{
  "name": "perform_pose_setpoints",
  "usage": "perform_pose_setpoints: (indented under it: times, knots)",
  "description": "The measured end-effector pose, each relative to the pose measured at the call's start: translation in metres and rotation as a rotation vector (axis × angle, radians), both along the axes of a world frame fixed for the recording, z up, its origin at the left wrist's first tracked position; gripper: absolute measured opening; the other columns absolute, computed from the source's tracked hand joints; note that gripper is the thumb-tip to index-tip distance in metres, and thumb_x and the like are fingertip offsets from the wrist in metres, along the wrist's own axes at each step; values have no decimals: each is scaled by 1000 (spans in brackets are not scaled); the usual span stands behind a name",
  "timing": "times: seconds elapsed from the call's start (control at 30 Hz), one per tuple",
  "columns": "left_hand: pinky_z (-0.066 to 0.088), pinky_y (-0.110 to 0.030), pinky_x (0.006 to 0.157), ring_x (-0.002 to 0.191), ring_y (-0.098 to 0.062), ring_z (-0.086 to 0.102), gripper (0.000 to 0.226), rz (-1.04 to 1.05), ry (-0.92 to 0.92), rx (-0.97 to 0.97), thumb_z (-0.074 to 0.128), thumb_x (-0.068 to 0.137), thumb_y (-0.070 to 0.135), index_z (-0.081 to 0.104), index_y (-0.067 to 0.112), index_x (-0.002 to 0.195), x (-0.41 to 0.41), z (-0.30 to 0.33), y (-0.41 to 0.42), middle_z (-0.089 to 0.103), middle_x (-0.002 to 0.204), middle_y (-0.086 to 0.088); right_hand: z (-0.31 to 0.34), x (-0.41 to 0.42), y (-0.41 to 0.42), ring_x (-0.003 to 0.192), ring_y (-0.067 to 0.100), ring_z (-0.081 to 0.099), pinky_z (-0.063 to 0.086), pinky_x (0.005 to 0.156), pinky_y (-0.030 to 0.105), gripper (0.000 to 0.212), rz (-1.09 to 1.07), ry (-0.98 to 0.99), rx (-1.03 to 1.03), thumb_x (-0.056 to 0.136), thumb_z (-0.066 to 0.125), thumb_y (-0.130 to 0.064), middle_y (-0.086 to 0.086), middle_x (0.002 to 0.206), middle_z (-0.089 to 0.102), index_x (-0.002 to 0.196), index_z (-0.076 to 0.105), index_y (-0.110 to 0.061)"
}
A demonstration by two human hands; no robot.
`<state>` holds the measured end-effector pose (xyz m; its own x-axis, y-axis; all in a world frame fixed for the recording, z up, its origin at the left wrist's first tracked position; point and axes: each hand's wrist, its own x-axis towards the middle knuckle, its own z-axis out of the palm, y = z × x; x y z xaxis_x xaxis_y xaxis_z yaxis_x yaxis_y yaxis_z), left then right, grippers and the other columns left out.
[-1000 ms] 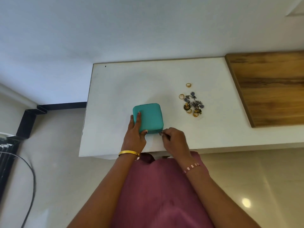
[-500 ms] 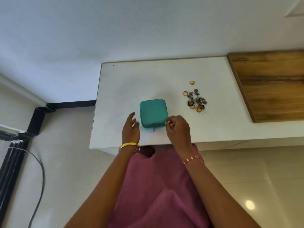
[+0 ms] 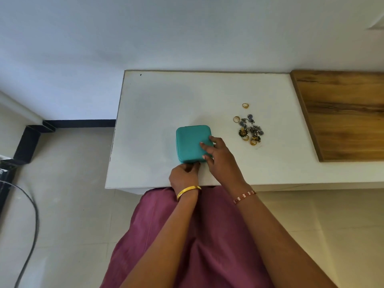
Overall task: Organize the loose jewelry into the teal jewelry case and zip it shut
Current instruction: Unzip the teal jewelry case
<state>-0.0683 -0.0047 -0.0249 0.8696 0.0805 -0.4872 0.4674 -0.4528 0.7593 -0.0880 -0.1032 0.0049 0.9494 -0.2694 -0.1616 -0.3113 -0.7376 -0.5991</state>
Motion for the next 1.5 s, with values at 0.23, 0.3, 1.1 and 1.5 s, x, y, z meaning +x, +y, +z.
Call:
perform_pose_setpoints:
  times: [0.23, 0.3, 1.1, 1.5]
  knots:
    - [50, -35, 80, 82, -33, 66, 20, -267, -129, 180, 63, 80, 22, 72, 6, 86, 13, 4, 28, 72, 83, -18, -2, -5, 1, 134, 26, 29, 31, 109, 34, 46, 43, -11, -33, 91, 52, -17, 11, 148, 26, 136, 41, -13]
    - [46, -32, 81, 87, -31, 65, 20, -312, -165, 260, 62, 82, 24, 71, 6, 87, 19, 5, 41, 72, 87, -16, -3, -6, -1, 134, 26, 28, 32, 109, 34, 53, 88, 3, -67, 88, 57, -22, 11, 148, 25, 137, 40, -14]
    - [47, -10, 66, 62, -17, 57, 14, -334, -381, 128, 59, 79, 0, 70, 4, 87, 121, -5, 10, 70, 85, -14, -36, -9, -10, 126, 38, 45, 33, 102, 46, 48, 79, -255, -50, 72, 74, -8, 16, 137, 48, 118, 60, -8]
    - [47, -2, 76, 86, 6, 61, 46, -157, -169, -294, 49, 80, -17, 51, 3, 122, 61, -25, 20, 56, 113, -3, -25, -5, -28, 102, 19, 57, 40, 91, 17, 39, -50, -377, 101, 79, 58, -34, 8, 118, 64, 110, 64, -11]
